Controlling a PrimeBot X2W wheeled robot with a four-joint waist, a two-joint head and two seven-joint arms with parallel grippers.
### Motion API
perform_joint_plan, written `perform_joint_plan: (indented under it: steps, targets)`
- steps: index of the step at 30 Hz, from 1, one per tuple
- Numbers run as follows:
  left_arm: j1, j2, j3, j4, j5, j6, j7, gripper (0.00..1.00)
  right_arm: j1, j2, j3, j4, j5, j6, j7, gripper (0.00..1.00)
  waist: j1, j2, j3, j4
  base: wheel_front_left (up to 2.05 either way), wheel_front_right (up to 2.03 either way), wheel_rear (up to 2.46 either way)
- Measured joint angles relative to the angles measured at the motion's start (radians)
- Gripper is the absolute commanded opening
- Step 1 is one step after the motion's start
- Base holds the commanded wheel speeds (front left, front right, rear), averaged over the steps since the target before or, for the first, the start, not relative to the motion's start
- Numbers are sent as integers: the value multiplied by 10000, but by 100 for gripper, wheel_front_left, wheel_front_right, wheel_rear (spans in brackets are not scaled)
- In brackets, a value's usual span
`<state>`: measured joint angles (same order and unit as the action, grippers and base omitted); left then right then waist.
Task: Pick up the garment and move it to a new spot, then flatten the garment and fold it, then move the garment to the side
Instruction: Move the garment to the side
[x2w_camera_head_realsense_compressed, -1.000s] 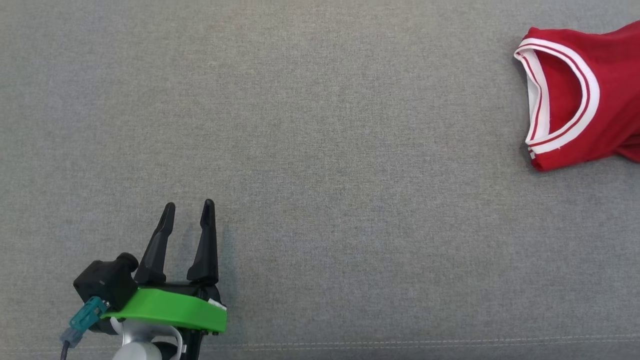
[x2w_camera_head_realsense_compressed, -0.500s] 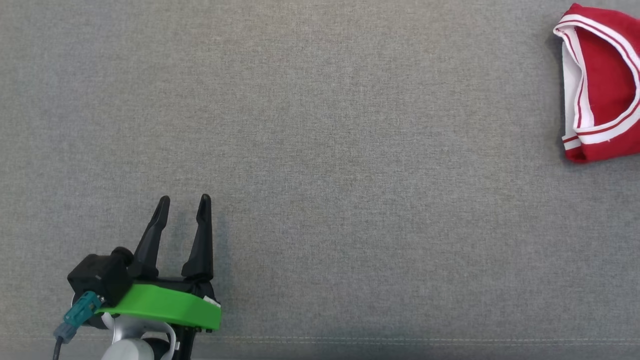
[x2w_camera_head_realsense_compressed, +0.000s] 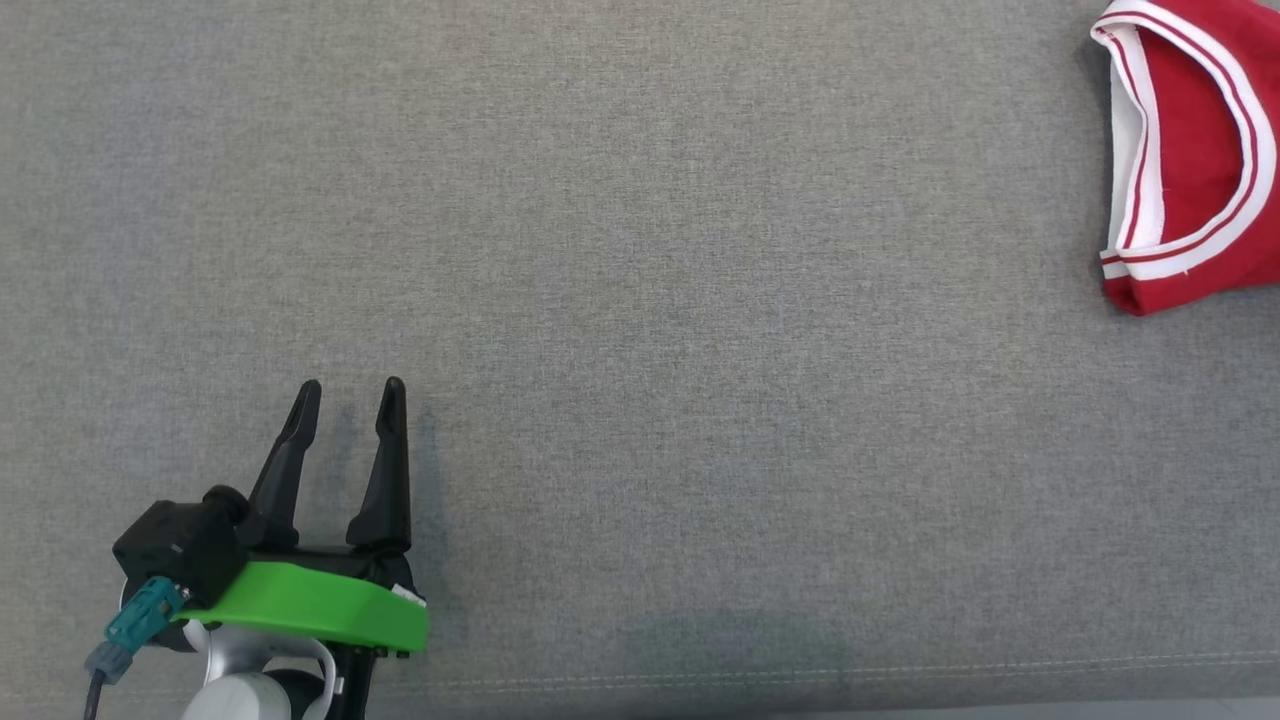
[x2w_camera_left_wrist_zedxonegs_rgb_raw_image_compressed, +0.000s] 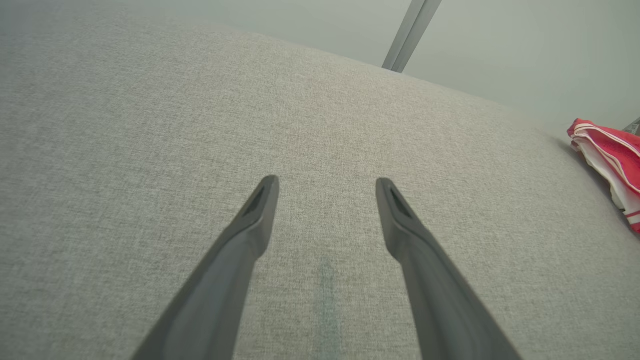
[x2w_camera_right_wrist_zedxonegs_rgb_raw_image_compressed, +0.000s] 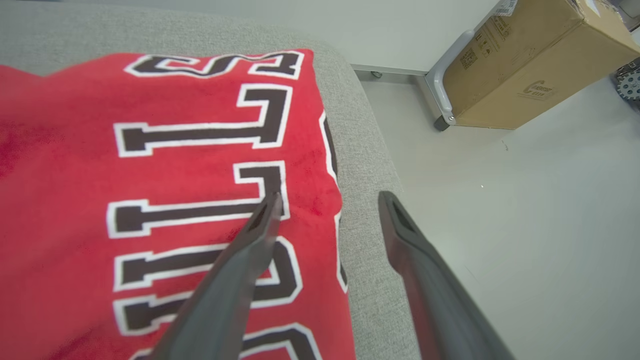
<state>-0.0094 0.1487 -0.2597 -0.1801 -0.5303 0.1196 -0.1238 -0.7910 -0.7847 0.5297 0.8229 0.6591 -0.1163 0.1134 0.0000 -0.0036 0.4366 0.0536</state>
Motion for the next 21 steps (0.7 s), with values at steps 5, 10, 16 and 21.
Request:
perform_joint_plan:
  steps: [5, 10, 16, 21]
  targets:
    - [0, 4, 27, -54, 59, 13, 90, 100, 11, 115, -77, 376, 0, -13, -198, 100, 0, 0, 19, -224, 0, 0, 0]
    - [0, 4, 98, -82, 61, 38, 92, 100, 0, 366, -224, 491, 0, -17, -644, 100, 0, 0, -21, -480, 0, 0, 0]
    - [-26, -77, -10, -77, 54, 36, 90, 100, -428, 368, -362, 360, -65, -75, -1281, 100, 0, 0, -208, -813, 0, 0, 0]
    - [-375, -186, -290, 31, -48, -148, 69, 100, -863, 458, -357, -94, -199, -65, -1958, 100, 0, 0, -535, -1060, 0, 0, 0]
